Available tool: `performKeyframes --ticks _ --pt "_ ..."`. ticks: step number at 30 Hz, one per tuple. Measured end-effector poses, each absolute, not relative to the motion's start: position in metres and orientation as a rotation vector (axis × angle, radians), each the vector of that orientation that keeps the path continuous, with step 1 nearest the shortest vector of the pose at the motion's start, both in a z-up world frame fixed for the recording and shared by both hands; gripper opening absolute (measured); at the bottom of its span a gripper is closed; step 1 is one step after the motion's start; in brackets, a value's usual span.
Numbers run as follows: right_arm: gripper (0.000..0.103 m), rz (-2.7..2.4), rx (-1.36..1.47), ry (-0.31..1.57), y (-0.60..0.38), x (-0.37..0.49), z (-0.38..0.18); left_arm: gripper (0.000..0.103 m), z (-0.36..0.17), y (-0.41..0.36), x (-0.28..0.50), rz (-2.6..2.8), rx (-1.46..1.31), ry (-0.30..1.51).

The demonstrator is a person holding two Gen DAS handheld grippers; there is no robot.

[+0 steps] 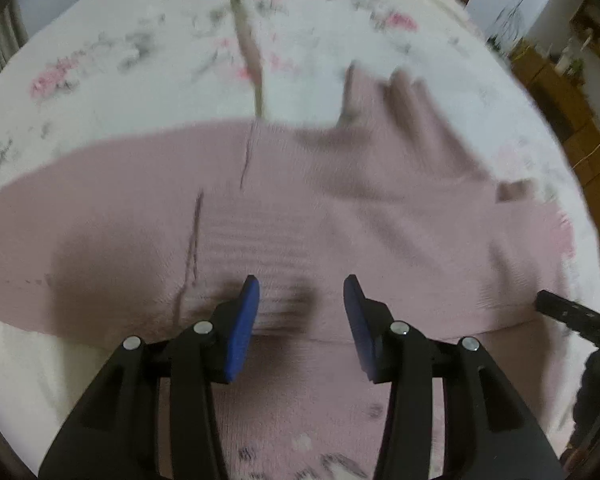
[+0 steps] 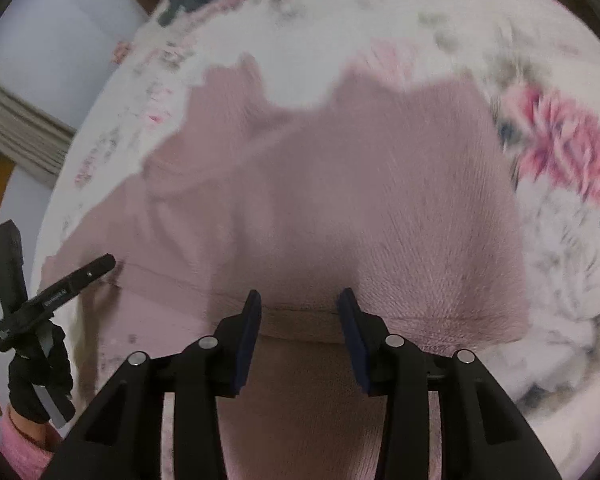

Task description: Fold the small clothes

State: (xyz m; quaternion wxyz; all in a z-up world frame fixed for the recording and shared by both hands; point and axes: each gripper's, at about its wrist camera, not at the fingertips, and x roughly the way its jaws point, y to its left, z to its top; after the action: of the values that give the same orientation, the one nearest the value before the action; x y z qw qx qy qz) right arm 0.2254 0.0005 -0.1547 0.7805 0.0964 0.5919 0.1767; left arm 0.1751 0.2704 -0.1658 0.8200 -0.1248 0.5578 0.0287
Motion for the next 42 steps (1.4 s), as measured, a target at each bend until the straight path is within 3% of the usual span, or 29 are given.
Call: performKeyframes --ticks 3,9,14,26,35,42 --pt "0.041 0.386 0.239 1.273 -0.003 0.226 -0.165 0.044 -0.187 0.278 0.174 0.054 -0.3 1.205" --pt "0.041 0.371 0.224 1.282 0.0 0.224 -0.157 0.044 -0.176 0.291 0.166 0.036 -0.373 1.196" --pt "0.057 0.448 0.206 1.2 0.007 0.2 -0.12 0.061 -0.14 0.336 0.129 0.08 -0.468 1.08" --pt "0.06 0.557 0.168 1.261 0.046 0.16 -0.137 0.062 -0.137 0.553 -0.004 0.514 -0.721 0.968" --pt "0.06 0.526 0.162 1.29 0.054 0.16 -0.158 0.062 -0.155 0.625 -0.011 0.528 -0.95 0.774" --pt "0.06 0.525 0.187 1.292 0.048 0.162 -0.165 0.059 -0.154 0.645 0.008 0.552 -0.955 0.722"
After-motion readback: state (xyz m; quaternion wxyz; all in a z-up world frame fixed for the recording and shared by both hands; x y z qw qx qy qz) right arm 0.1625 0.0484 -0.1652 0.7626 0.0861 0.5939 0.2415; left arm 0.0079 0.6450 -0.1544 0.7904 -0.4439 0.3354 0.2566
